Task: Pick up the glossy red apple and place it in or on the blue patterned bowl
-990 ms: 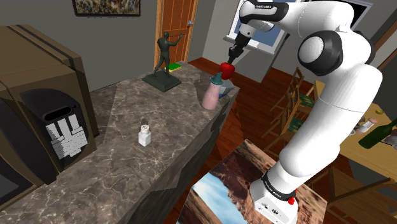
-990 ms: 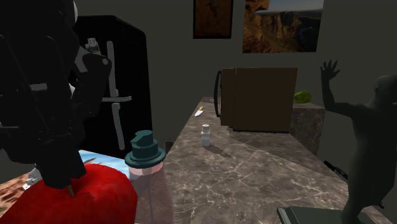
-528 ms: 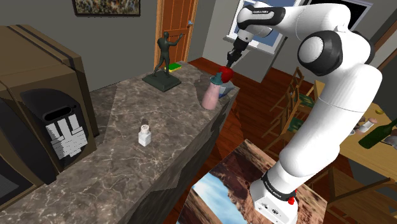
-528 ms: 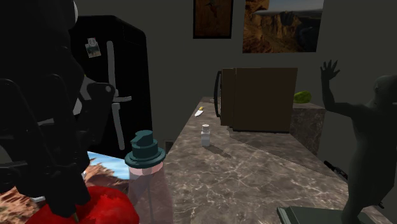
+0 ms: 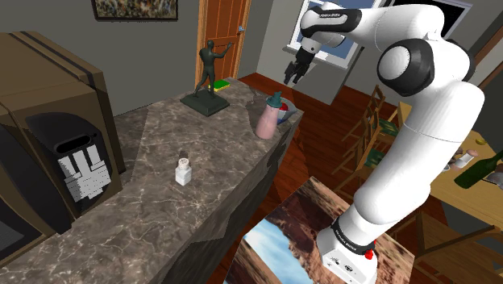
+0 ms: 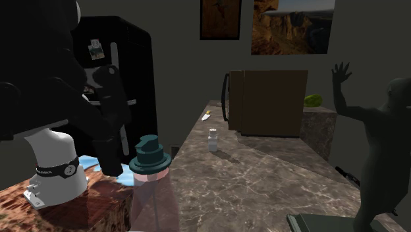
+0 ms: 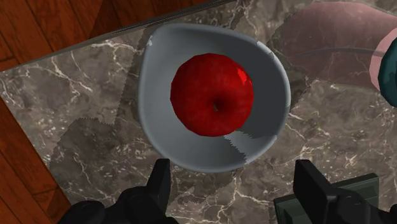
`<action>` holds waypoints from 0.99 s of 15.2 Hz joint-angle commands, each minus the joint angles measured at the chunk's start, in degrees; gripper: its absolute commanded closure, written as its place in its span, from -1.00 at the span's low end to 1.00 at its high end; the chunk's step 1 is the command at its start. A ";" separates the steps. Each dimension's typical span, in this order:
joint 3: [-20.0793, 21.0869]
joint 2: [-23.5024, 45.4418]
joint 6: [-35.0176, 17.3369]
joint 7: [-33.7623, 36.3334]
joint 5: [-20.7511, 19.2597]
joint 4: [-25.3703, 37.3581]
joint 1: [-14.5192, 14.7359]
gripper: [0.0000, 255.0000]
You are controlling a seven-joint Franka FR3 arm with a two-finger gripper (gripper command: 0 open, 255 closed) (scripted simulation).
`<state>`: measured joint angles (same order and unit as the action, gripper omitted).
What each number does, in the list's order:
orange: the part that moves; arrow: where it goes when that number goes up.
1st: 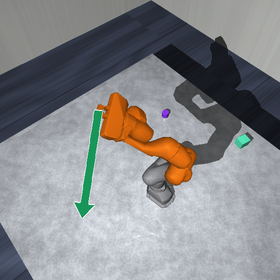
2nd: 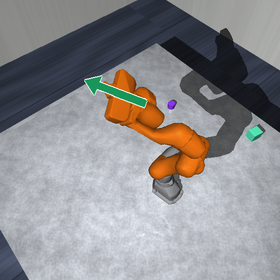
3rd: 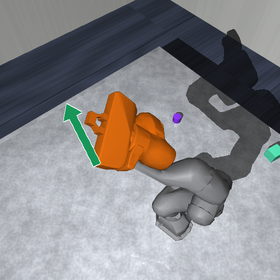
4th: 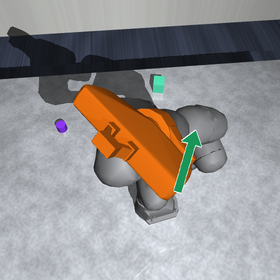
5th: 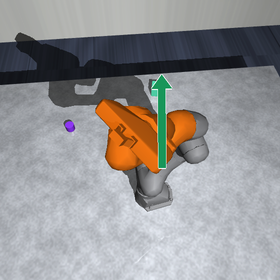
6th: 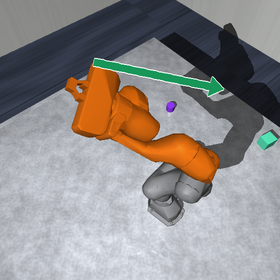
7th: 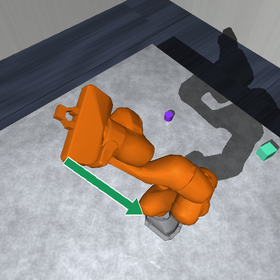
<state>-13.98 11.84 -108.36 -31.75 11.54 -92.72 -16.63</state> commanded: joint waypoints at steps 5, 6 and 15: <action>-0.22 -0.45 3.64 0.22 -0.24 3.19 -0.30 -1.00; -0.33 -0.55 5.51 0.32 -0.31 4.95 -0.47 -1.00; -0.42 -0.56 7.01 0.38 -0.35 6.43 -0.61 -1.00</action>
